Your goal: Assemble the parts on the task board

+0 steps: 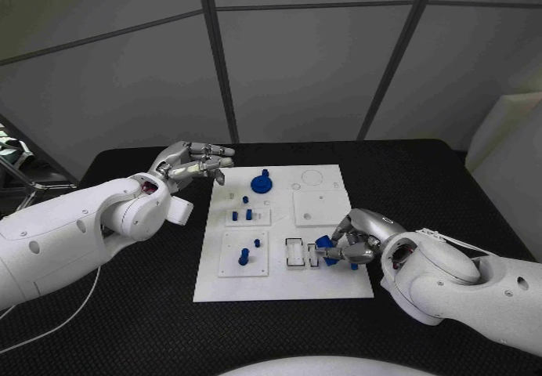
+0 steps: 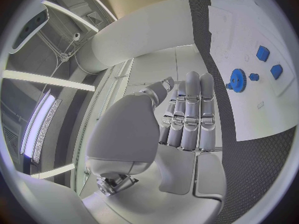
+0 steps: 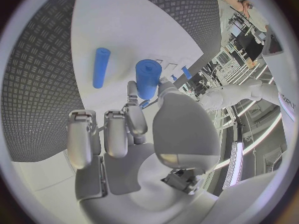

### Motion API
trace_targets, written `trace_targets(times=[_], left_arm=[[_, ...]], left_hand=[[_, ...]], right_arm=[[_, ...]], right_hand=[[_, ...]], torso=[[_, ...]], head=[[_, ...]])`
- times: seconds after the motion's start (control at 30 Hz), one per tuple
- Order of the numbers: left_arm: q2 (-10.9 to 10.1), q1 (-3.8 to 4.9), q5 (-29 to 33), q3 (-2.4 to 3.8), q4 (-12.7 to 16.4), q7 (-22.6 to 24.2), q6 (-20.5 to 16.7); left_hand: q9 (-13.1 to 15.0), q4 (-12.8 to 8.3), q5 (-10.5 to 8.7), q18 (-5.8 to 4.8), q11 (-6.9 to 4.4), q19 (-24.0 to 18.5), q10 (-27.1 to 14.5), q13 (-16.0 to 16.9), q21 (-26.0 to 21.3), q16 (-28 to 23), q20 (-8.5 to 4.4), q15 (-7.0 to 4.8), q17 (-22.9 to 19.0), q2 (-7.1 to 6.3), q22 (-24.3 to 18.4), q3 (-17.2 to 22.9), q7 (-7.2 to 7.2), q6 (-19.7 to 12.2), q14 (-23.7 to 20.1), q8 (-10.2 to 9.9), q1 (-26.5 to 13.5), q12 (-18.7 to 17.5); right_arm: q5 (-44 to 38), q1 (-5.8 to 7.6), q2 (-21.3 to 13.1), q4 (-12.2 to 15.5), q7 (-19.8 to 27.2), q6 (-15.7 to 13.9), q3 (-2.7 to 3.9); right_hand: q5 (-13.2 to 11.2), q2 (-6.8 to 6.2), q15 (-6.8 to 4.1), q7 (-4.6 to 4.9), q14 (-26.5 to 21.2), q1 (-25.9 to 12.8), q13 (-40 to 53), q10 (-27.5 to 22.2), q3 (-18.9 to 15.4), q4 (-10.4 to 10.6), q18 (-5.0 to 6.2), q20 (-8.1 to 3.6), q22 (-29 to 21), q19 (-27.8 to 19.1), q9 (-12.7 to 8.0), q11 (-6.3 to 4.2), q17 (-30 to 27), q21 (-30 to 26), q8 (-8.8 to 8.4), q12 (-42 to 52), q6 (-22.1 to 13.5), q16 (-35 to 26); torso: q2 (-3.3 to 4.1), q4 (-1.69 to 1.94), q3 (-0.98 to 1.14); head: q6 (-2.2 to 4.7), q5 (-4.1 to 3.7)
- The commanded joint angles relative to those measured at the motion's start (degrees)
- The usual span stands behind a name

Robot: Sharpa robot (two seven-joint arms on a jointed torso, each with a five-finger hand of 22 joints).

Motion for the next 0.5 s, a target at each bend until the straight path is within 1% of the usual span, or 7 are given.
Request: trace_targets(times=[0.03, 0.2, 0.23, 0.37, 0.4, 0.47, 0.5], left_arm=[[0.1, 0.07, 0.2, 0.04, 0.0, 0.1, 0.6], [0.1, 0.07, 0.2, 0.04, 0.0, 0.0, 0.7], [0.1, 0.07, 0.2, 0.04, 0.1, 0.0, 0.7], [0.1, 0.07, 0.2, 0.04, 0.1, 0.0, 0.7], [0.1, 0.07, 0.2, 0.04, 0.1, -0.1, 0.7], [0.1, 0.07, 0.2, 0.04, 0.2, -0.1, 0.8], [0.1, 0.07, 0.2, 0.04, 0.2, -0.1, 0.8]], left_hand=[[0.1, -0.1, 0.11, -0.74, 0.00, -0.1, -0.5, 0.1, -0.4, -0.4, 0.28, 0.45, -0.1, 0.49, -0.1, -0.1, 0.26, -0.1, -0.1, -0.3, -0.2, -0.2], [0.1, -0.1, 0.11, -0.74, 0.00, -0.1, -0.5, 0.1, -0.4, -0.4, 0.28, 0.45, -0.1, 0.49, -0.1, -0.1, 0.26, -0.1, -0.1, -0.3, -0.2, -0.2], [0.1, -0.1, 0.11, -0.74, 0.00, -0.1, -0.5, 0.1, -0.4, -0.4, 0.28, 0.45, -0.1, 0.49, -0.1, -0.1, 0.26, -0.1, -0.1, -0.3, -0.2, -0.2], [0.1, -0.1, 0.11, -0.74, 0.01, -0.1, -0.5, 0.1, -0.4, -0.4, 0.28, 0.46, -0.1, 0.50, -0.1, -0.1, 0.26, -0.1, -0.1, -0.3, -0.2, -0.2], [0.1, -0.1, 0.11, -0.74, 0.01, -0.1, -0.5, 0.1, -0.4, -0.4, 0.28, 0.46, -0.1, 0.50, -0.1, -0.1, 0.26, -0.1, -0.1, -0.3, -0.2, -0.2], [0.1, -0.1, 0.11, -0.74, 0.01, -0.1, -0.5, 0.1, -0.4, -0.4, 0.28, 0.46, -0.1, 0.50, -0.1, -0.1, 0.26, -0.1, -0.1, -0.3, -0.2, -0.2], [0.1, -0.1, 0.11, -0.74, 0.01, -0.1, -0.5, 0.1, -0.4, -0.4, 0.28, 0.46, -0.1, 0.50, -0.1, -0.1, 0.26, -0.1, -0.1, -0.3, -0.2, -0.2]], right_arm=[[3.9, 0.10, 0.2, 0.8, 2.5, -6.4, 0.03], [5.1, 0.11, 1.4, 0.7, 2.7, -6.1, 0.04], [5.3, 0.11, 1.7, 0.6, 2.7, -5.7, 0.05], [6.0, 0.12, 3.3, -0.3, 2.3, -4.3, 0.05], [6.1, 0.12, 3.7, -0.6, 2.2, -3.9, 0.05], [6.2, 0.12, 4.5, -1.1, 2.0, -3.2, 0.05], [6.3, 0.12, 5.0, -1.4, 1.8, -3.0, 0.05]], right_hand=[[0.4, 0.76, -0.42, -0.29, 3.8, 0.2, 0.0, 0.1, 0.3, 0.0, -0.54, -0.39, 13.8, 5.6, 0.7, -0.42, 3.0, 0.2, 0.09, -0.3, 0.6, 0.1], [0.6, 0.80, -0.43, -0.29, 3.8, 0.2, 0.0, 0.2, 0.3, 0.0, -0.55, -0.40, 13.8, 5.7, 0.8, -0.43, 3.0, 0.3, 0.04, -0.3, 0.6, 0.1], [0.6, 0.80, -0.43, -0.29, 3.8, 0.2, 0.0, 0.2, 0.3, 0.0, -0.55, -0.40, 13.8, 5.7, 0.8, -0.43, 3.0, 0.3, 0.04, -0.3, 0.6, 0.1], [0.8, 0.63, -0.43, -0.27, 3.8, -0.6, 0.0, 0.2, -0.1, 0.1, -0.54, -0.43, 13.8, 5.6, 1.1, -0.41, 3.0, 0.2, -0.09, -0.5, 0.6, 0.0], [0.9, 0.59, -0.43, -0.27, 3.8, -1.0, 0.0, 0.2, -0.2, 0.2, -0.52, -0.43, 13.7, 5.6, 1.2, -0.41, 2.9, 0.2, -0.15, -0.5, 0.6, 0.0], [0.9, 0.48, -0.44, -0.30, 3.8, -1.9, 0.0, 0.2, -0.4, 0.2, -0.51, -0.44, 13.7, 5.6, 1.4, -0.42, 2.9, 0.2, -0.24, -0.6, 0.6, 0.0], [0.7, 0.36, -0.44, -0.32, 3.8, -2.4, 0.0, 0.2, -0.6, 0.3, -0.50, -0.45, 13.7, 5.6, 1.6, -0.43, 2.8, 0.2, -0.29, -0.7, 0.7, 0.0]], torso=[[0.04, 0.04, -0.04], [0.09, 0.05, -0.06], [0.10, 0.10, -0.08], [0.06, 0.05, -0.09], [0.07, 0.09, -0.10], [0.13, 0.09, -0.04], [0.14, 0.13, -0.04]], head=[[0.21, 0.12], [0.16, 0.30], [0.17, 0.30], [0.17, 0.44], [0.16, 0.48], [0.17, 0.58], [0.17, 0.59]])
